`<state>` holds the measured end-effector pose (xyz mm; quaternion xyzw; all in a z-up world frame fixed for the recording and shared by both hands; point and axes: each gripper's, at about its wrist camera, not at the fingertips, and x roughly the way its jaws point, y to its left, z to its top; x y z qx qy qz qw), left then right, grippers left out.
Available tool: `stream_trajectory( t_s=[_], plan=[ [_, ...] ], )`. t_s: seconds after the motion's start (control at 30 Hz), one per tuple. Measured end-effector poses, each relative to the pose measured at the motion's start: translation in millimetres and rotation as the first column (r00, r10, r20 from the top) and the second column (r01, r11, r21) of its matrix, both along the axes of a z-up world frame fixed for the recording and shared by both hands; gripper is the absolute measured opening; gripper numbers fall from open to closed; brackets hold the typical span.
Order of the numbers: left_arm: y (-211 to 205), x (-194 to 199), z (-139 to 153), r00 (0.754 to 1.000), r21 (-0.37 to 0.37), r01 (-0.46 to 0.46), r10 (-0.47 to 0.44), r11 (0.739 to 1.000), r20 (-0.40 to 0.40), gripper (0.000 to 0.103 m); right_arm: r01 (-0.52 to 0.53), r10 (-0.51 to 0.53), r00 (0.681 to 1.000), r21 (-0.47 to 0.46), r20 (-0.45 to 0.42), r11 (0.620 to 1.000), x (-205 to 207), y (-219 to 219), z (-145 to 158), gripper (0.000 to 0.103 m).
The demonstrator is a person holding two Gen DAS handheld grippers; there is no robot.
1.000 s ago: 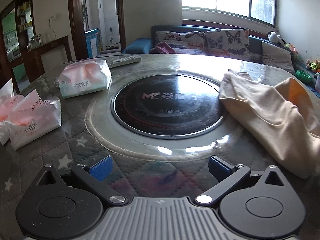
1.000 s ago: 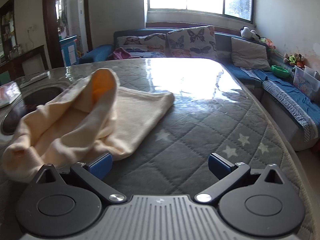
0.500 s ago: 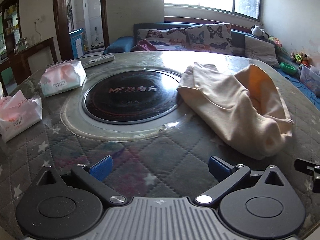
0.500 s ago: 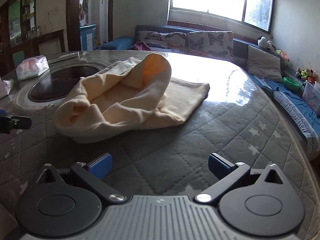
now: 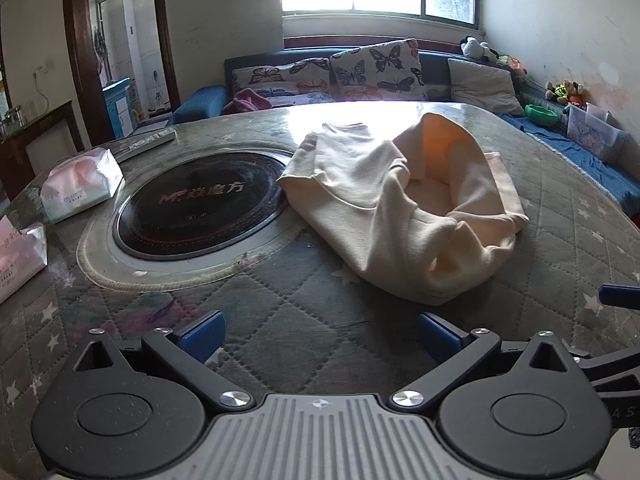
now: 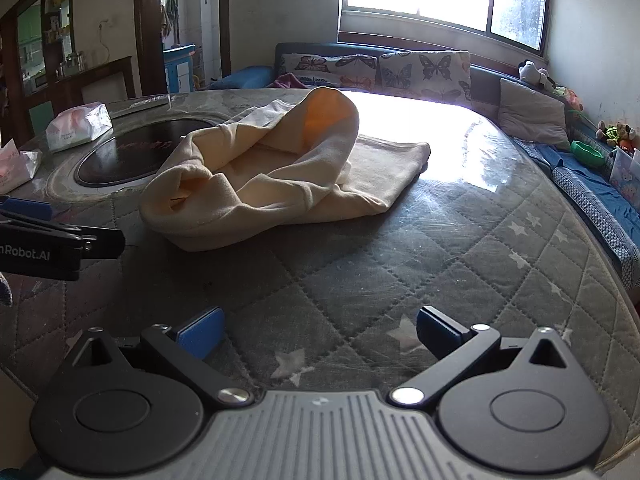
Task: Fold clothes
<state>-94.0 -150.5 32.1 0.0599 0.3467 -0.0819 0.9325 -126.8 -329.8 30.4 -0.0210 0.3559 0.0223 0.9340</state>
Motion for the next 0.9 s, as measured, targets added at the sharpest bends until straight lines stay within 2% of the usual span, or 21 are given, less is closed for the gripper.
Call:
stream_trajectory(
  t_s=[0.9],
  plan=[
    [-13,-3,2,1.0,0.011,0.025,-0.025,1.0,0.002,0.103,-0.001,0.002,1.0,-0.001,0.004,1.0,-1,4,2,0.103]
  ],
)
